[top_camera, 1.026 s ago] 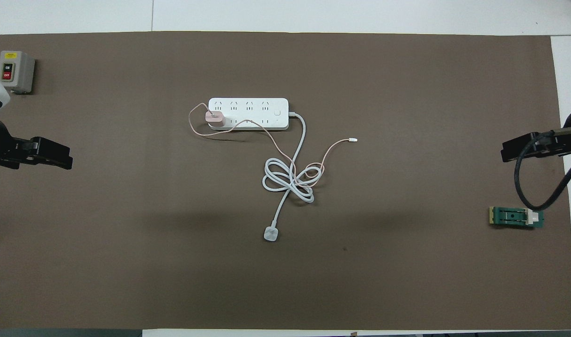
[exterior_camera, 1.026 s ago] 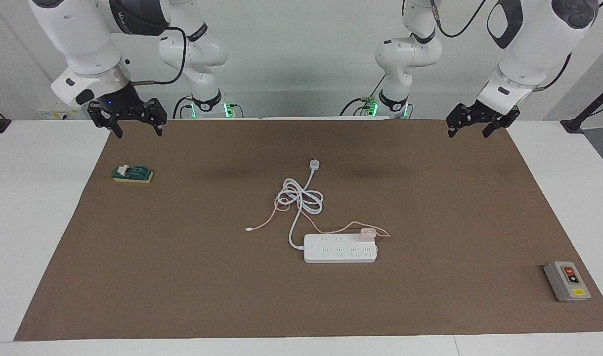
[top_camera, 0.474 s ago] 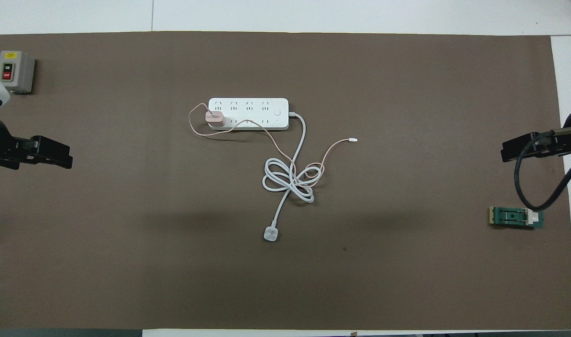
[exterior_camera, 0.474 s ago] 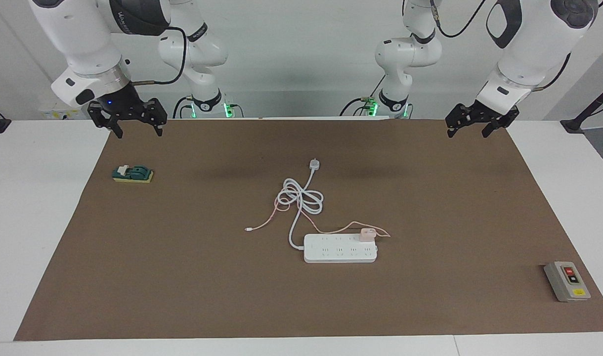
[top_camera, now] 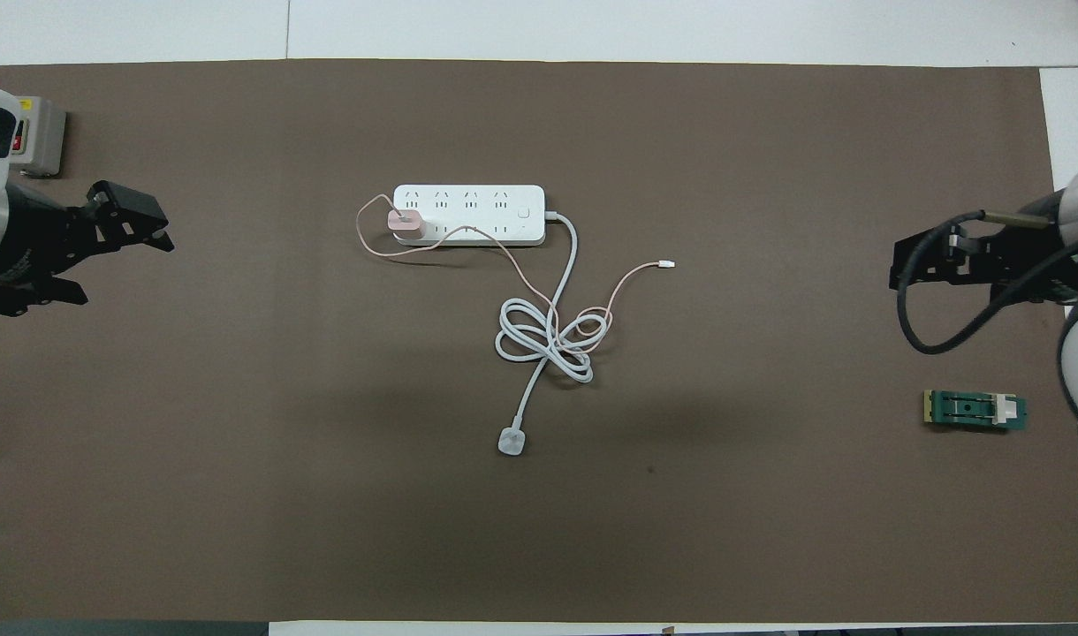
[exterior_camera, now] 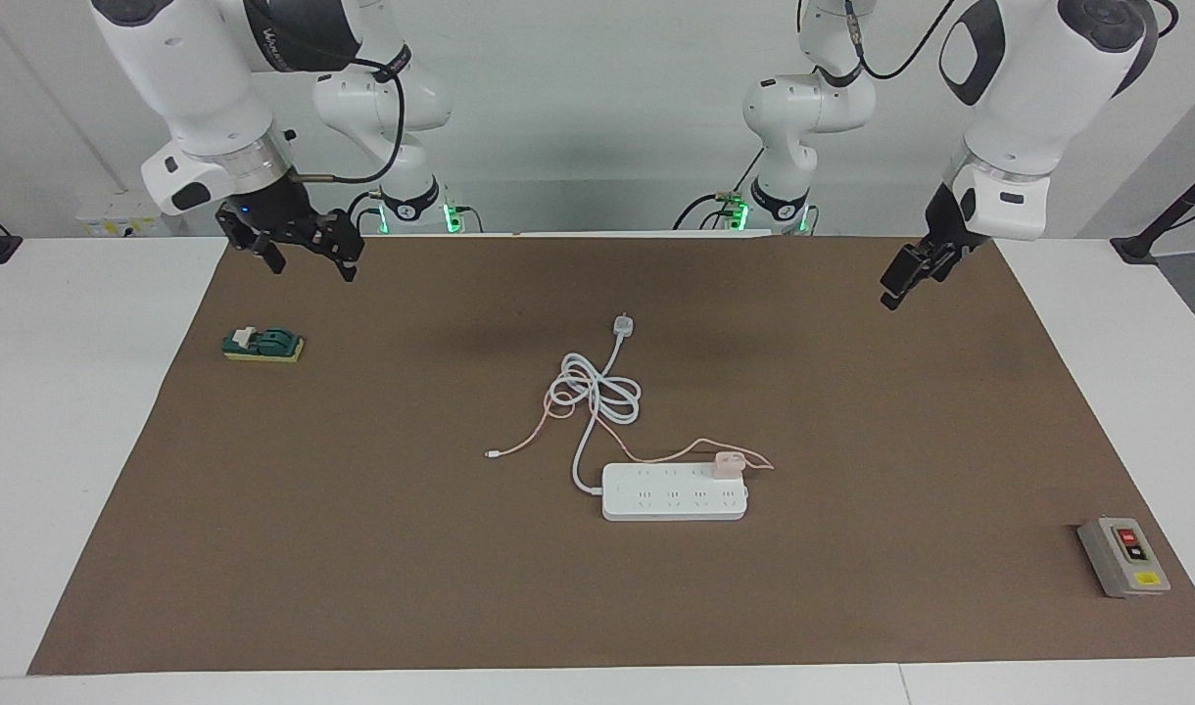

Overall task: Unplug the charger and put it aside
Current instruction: 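Reach the left gripper to the pink charger while the right gripper reaches the strip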

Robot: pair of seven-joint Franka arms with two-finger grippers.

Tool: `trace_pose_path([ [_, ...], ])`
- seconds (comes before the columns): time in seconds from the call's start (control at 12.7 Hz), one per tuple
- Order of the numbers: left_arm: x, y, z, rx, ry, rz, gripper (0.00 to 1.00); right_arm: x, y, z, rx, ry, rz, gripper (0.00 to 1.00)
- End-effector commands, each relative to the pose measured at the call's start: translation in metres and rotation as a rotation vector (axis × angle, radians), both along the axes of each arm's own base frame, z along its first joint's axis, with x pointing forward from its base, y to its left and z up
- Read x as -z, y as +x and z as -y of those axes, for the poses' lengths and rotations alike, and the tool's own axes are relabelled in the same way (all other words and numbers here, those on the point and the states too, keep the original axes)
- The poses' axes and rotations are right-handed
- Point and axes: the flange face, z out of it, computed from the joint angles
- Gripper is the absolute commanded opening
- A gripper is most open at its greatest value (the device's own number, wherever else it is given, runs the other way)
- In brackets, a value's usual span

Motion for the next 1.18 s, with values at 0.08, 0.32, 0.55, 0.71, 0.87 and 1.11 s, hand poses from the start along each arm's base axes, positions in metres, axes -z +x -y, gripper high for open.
trace_pose_path([
  [0.08, 0.039, 0.016, 0.061, -0.361, -0.021, -0.028, 1.0, 0.047, 0.028, -0.052, 0.346, 0.123, -0.082, 1.0],
  [0.32, 0.071, 0.041, 0.078, -0.565, -0.091, 0.055, 1.0, 0.093, 0.057, -0.092, 0.715, 0.272, -0.232, 1.0],
  [0.55, 0.098, 0.046, 0.103, -0.717, -0.088, 0.043, 1.0, 0.132, 0.08, -0.122, 0.94, 0.366, -0.368, 1.0],
  [0.71, 0.123, 0.051, 0.11, -0.754, -0.054, 0.007, 1.0, 0.156, 0.114, -0.134, 1.046, 0.394, -0.441, 1.0],
  [0.87, 0.142, 0.063, 0.112, -0.817, -0.023, 0.002, 1.0, 0.192, 0.129, -0.151, 1.127, 0.45, -0.554, 1.0],
  [1.11, 0.179, 0.069, 0.142, -0.809, -0.002, -0.043, 1.0, 0.224, 0.149, -0.169, 1.171, 0.536, -0.635, 1.0],
])
